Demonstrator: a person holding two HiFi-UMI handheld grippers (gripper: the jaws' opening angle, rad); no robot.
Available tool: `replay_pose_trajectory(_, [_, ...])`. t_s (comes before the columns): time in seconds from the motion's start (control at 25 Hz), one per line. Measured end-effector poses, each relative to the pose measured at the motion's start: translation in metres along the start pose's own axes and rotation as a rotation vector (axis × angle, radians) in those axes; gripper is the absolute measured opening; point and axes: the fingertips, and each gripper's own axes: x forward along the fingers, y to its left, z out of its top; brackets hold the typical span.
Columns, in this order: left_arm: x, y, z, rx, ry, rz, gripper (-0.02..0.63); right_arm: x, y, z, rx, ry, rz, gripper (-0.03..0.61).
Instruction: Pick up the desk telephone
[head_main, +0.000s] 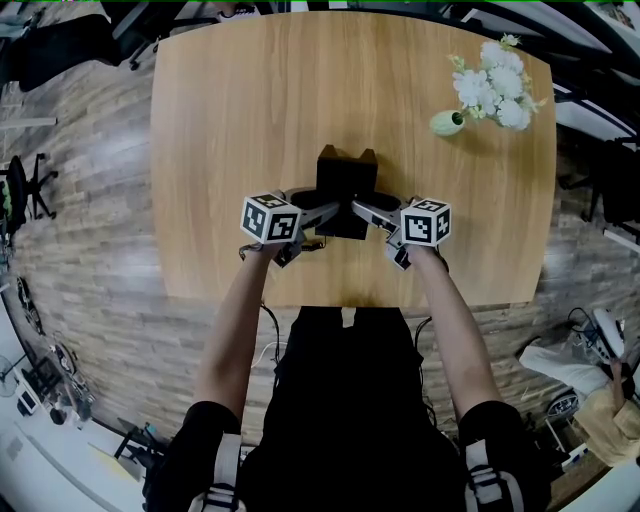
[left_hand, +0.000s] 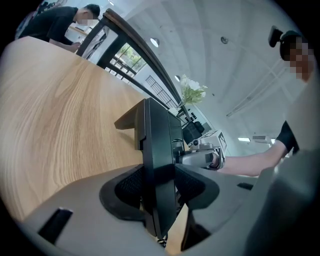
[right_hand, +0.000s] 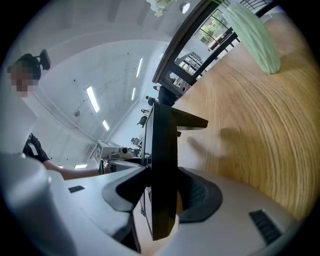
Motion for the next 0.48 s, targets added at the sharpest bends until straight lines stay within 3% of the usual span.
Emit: replay_pose_trajectory(0.48, [-0.019, -0.033, -0.006, -0.028, -0.017, 0.022, 0.204, -0.017, 0.032, -0.007, -0.006, 0.02, 0.041, 0.204])
